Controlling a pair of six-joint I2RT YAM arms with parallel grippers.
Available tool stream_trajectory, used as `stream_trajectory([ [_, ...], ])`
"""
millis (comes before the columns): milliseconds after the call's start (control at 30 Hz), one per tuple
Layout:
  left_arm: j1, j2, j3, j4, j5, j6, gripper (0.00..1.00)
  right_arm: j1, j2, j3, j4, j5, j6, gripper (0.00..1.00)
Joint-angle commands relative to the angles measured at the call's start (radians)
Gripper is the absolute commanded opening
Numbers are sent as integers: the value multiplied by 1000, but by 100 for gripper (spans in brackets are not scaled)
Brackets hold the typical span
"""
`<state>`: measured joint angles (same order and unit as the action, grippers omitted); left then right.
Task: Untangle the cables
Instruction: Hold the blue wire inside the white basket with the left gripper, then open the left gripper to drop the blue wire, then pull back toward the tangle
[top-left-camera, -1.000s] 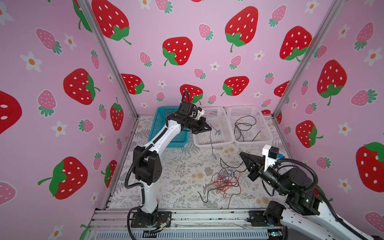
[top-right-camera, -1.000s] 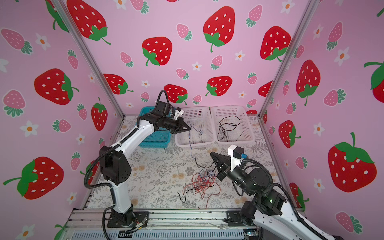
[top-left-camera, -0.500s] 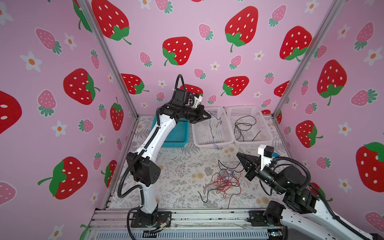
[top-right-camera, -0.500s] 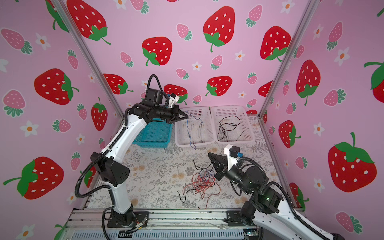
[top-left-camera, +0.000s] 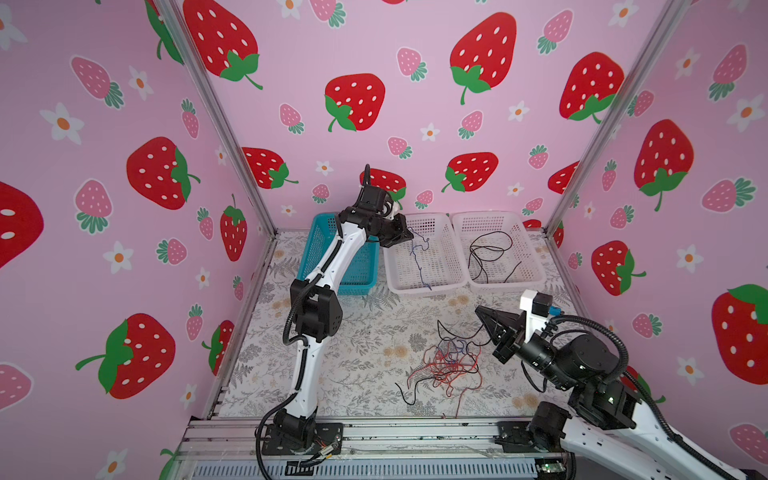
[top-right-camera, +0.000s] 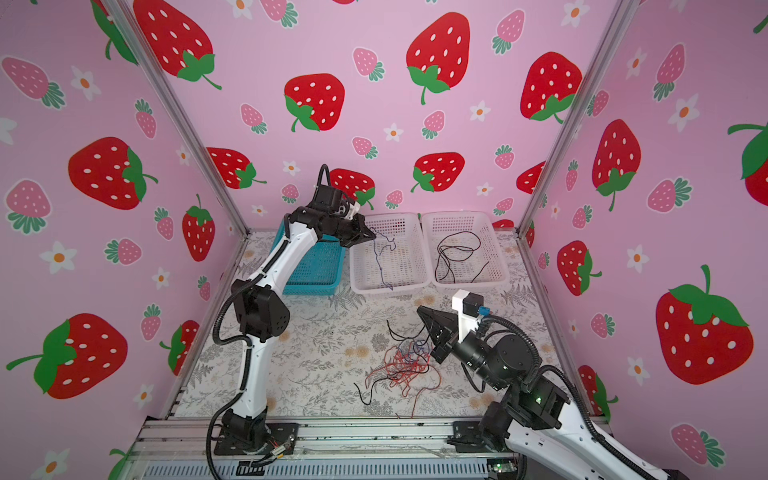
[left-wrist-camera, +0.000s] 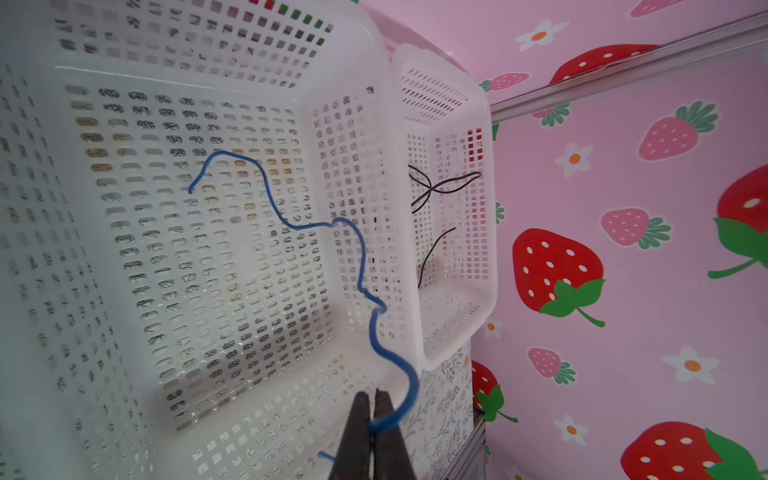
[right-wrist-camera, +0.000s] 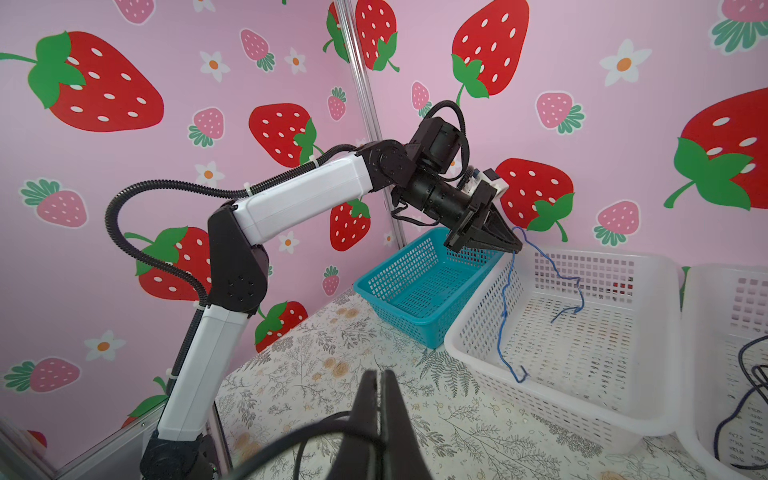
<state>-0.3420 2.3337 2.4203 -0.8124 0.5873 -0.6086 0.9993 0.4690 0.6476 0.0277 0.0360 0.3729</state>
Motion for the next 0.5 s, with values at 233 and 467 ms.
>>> stream_trajectory([
  [233, 24, 45, 49, 26, -72, 5, 0, -4, -13, -6, 12, -27, 25, 0],
  [467, 26, 97, 57, -2, -123, 28, 0, -4, -6, -14, 24, -34, 29, 0],
])
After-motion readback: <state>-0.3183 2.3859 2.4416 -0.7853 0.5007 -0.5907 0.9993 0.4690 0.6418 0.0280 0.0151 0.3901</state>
